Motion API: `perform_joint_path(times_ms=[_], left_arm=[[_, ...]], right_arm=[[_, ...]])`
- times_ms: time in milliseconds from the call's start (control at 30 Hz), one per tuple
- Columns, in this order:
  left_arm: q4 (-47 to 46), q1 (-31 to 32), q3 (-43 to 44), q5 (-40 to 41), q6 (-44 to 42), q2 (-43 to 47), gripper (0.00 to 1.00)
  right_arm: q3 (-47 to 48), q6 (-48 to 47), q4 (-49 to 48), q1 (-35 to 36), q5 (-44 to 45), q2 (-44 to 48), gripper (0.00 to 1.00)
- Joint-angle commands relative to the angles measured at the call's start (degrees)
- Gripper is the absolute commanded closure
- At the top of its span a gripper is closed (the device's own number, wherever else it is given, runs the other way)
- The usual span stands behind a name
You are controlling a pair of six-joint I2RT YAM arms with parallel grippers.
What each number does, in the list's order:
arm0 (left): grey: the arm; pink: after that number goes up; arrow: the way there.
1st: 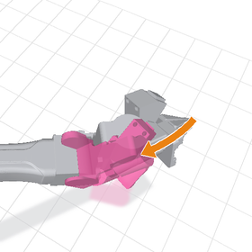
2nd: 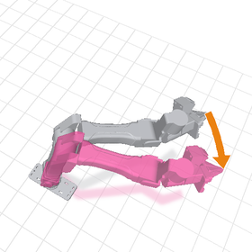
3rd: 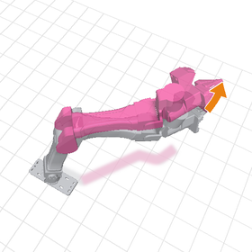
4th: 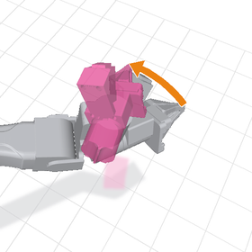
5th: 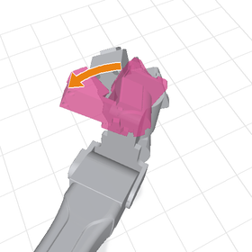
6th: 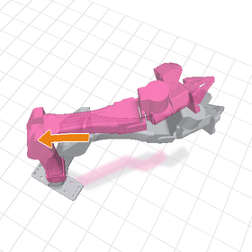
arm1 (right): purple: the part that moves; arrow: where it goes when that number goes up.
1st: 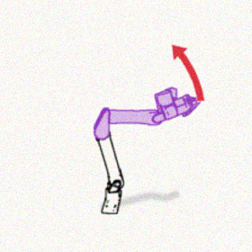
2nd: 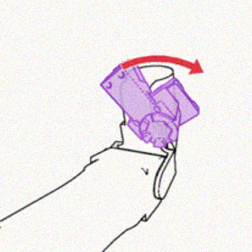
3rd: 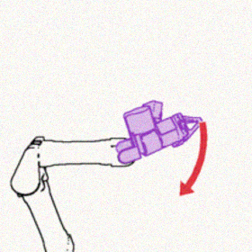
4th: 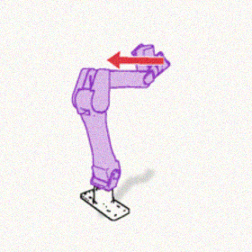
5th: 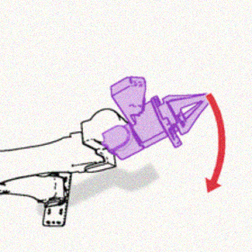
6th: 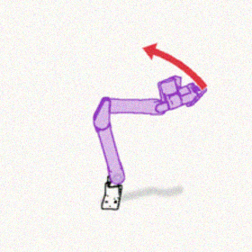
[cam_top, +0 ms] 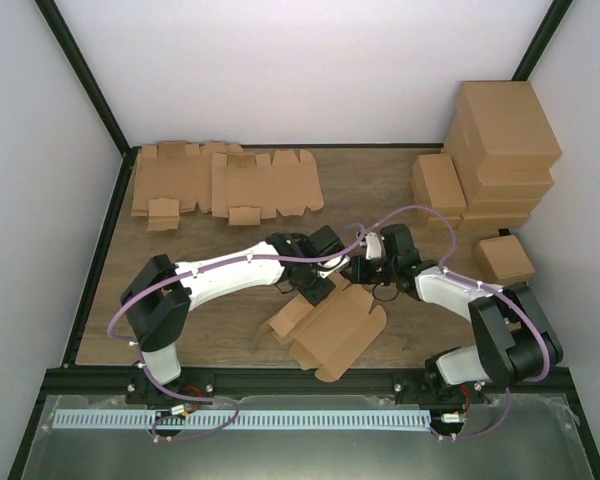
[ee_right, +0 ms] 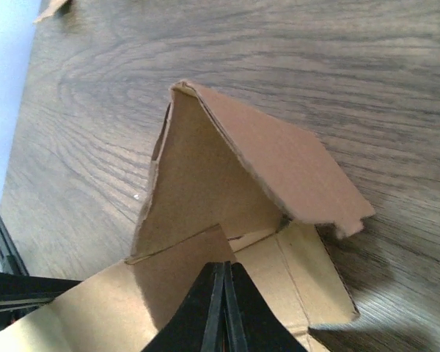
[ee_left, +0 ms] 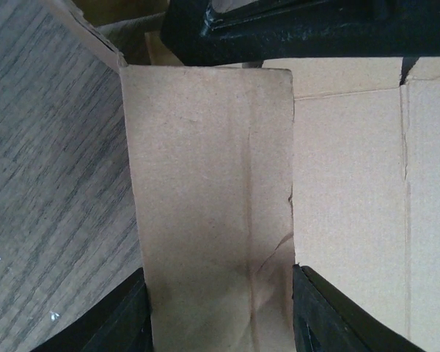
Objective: Fold the paper box
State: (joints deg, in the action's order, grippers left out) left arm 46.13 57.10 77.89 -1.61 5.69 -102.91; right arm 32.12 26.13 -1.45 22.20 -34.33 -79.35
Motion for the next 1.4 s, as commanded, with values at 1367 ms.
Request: perform_joint_path(times_ms=[1367], left_arm=[[-3.0,0.2,0.3,-2.3,-0.6,-2.0,0.50]], right_arm=[[2.3,-4.5,4.3,0.5,0.8,-2.5,0.91]])
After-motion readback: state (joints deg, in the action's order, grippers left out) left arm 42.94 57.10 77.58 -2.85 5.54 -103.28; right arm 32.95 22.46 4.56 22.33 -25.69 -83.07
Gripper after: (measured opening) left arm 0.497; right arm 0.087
